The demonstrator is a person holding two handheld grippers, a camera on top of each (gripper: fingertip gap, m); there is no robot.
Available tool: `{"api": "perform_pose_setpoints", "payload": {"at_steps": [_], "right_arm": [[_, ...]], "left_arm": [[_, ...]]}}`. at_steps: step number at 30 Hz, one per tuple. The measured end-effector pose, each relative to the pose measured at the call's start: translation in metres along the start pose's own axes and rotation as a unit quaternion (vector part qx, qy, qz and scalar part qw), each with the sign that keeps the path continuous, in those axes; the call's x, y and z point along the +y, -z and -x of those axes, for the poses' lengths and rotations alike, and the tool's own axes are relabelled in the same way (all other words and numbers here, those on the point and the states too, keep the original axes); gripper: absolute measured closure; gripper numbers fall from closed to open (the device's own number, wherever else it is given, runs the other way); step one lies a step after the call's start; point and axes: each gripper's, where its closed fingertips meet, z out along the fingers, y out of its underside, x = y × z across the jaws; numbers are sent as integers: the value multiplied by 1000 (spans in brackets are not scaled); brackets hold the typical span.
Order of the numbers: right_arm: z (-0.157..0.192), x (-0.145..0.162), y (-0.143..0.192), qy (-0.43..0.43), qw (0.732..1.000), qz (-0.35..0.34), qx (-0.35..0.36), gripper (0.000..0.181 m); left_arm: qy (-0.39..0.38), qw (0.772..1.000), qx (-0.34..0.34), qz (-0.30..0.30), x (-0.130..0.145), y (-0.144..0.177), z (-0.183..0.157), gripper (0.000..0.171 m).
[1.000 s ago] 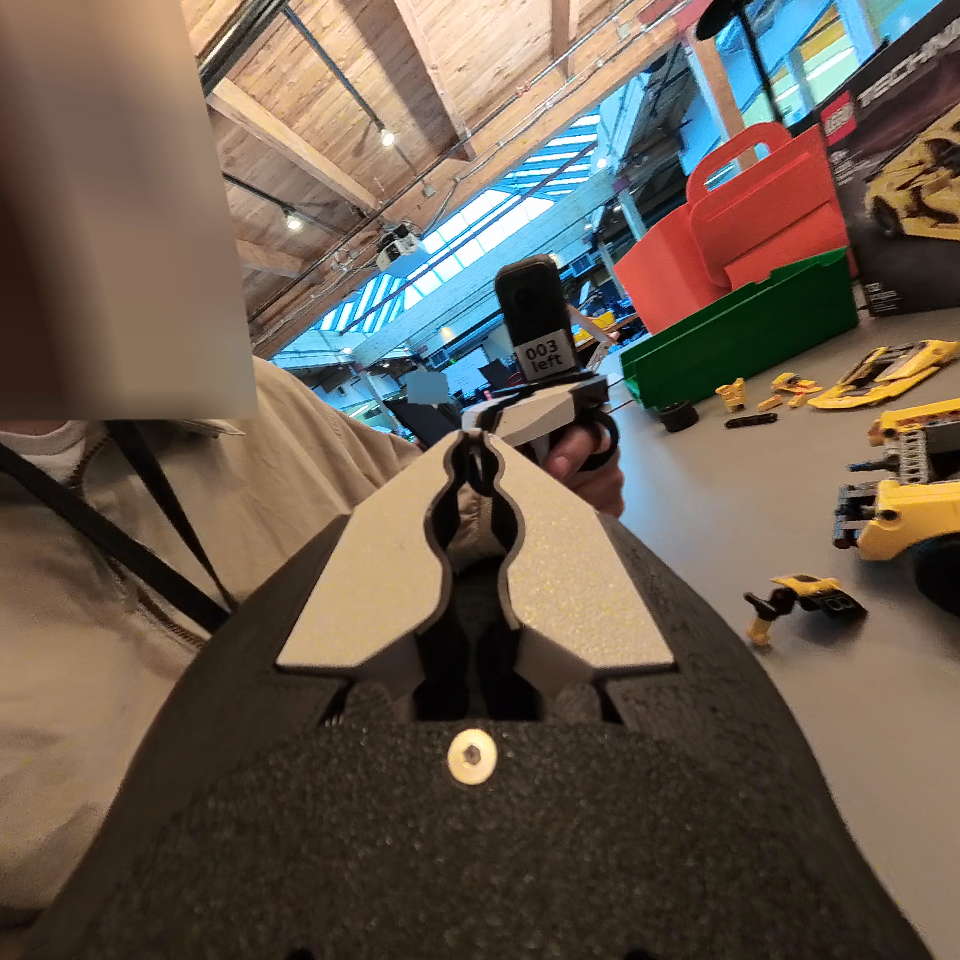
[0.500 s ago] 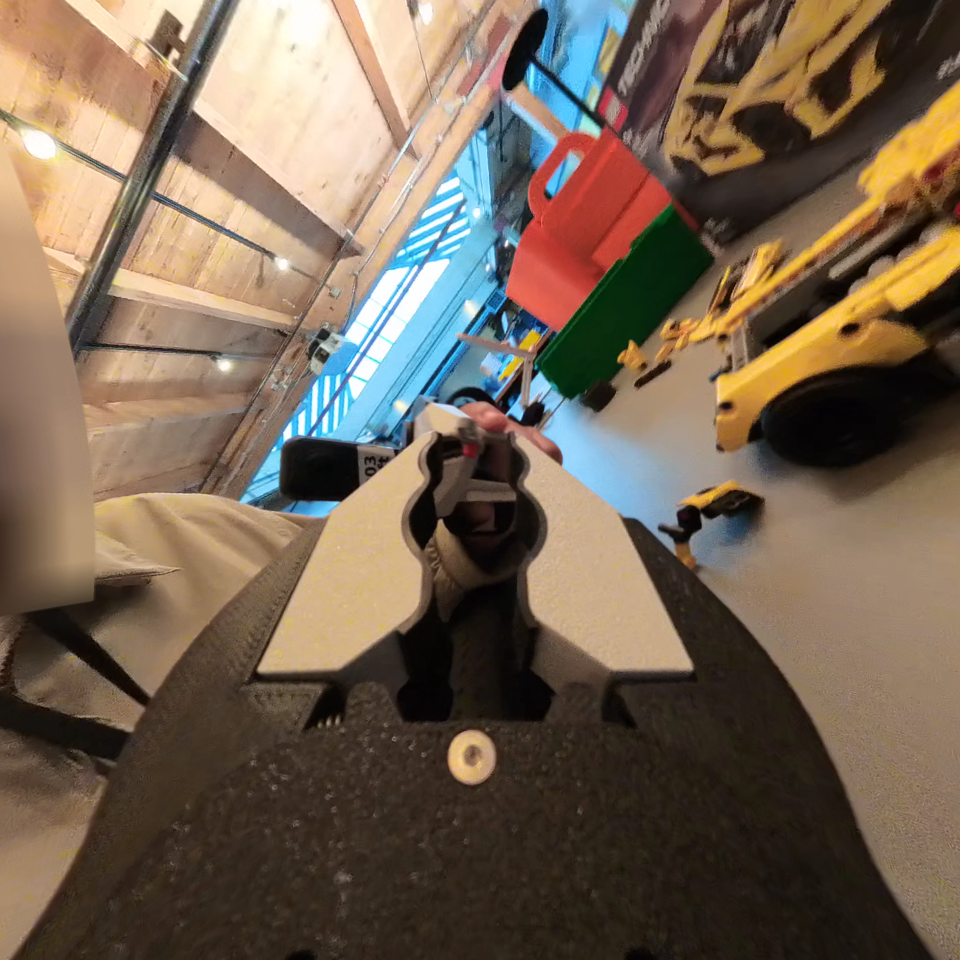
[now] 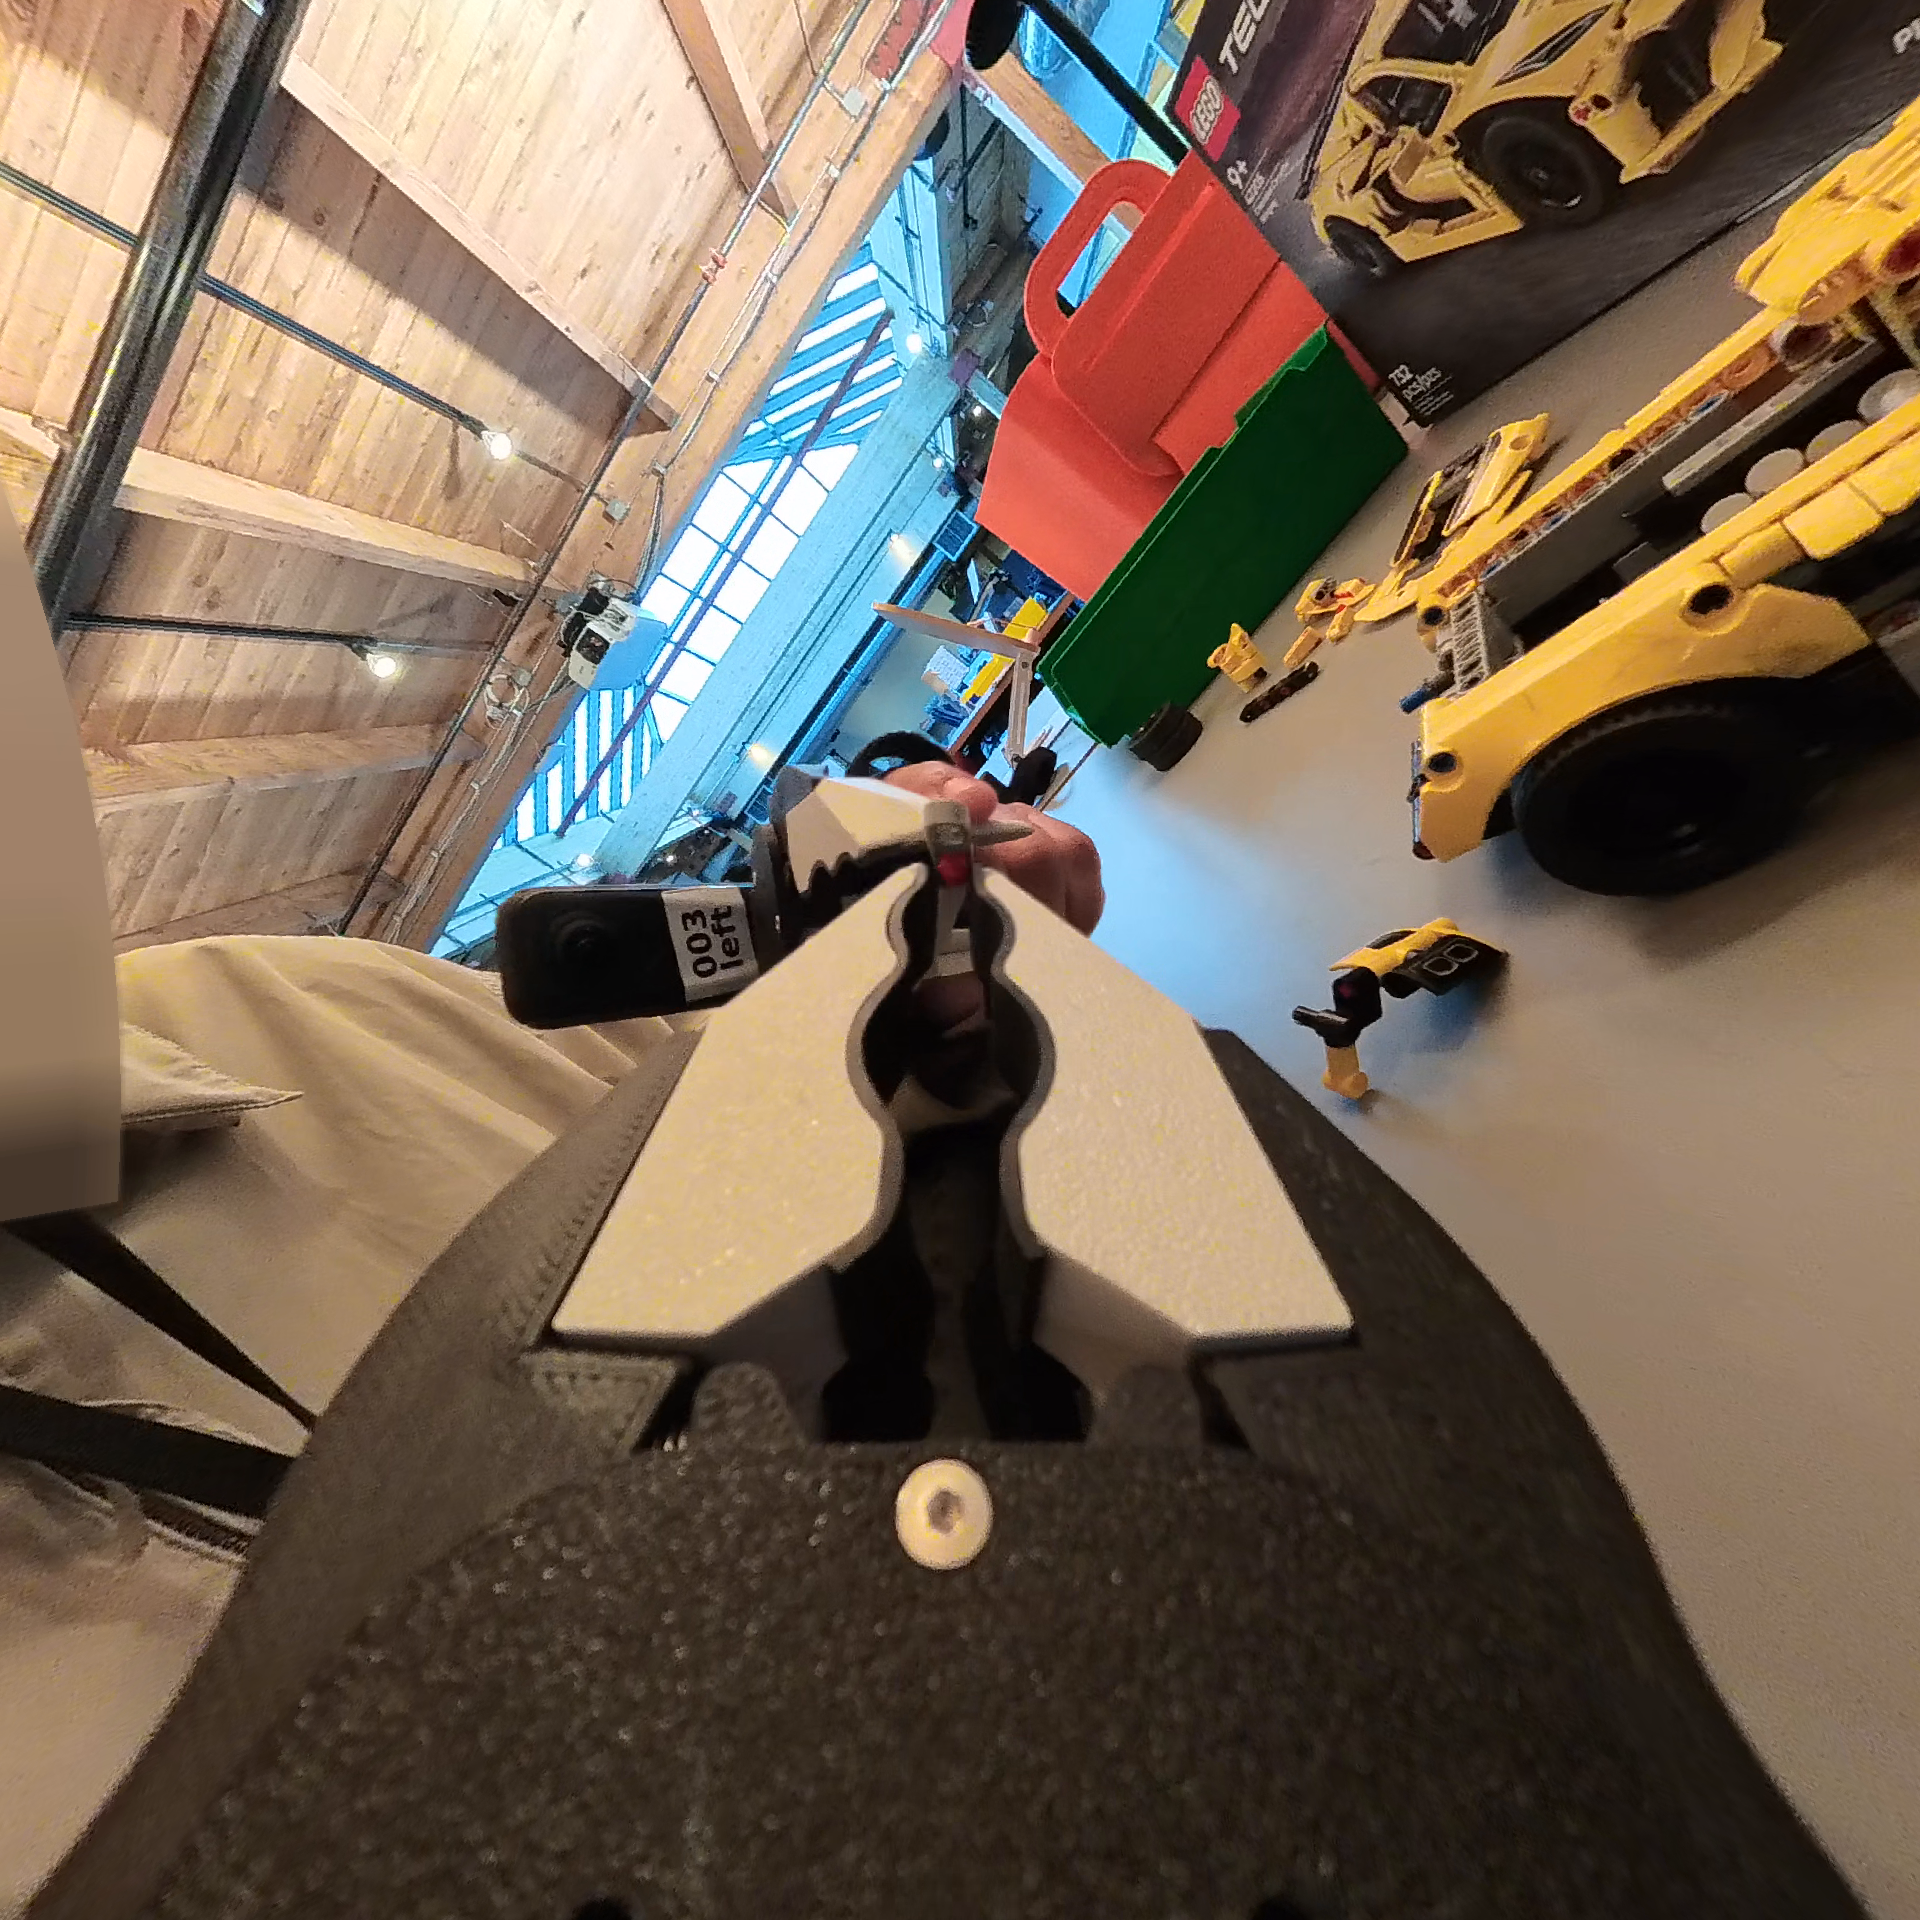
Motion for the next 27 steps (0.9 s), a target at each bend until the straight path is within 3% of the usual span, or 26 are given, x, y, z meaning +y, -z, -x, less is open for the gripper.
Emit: {"api": "perform_pose_setpoints", "payload": {"at_steps": [11,15,27], "right_arm": [[6,-1,-1,27,1000,-2,-2,178],[9,-1,0,0,1000,-4,-27,177],[-8,4,4,14,999,19,25,179]], "left_arm": [[-33,999,-10,-12,-6,3,1,169],[-28,999,-3,-17,-8,4,0,169],[-36,998,-24,43,7,-4,-3,169]]}}
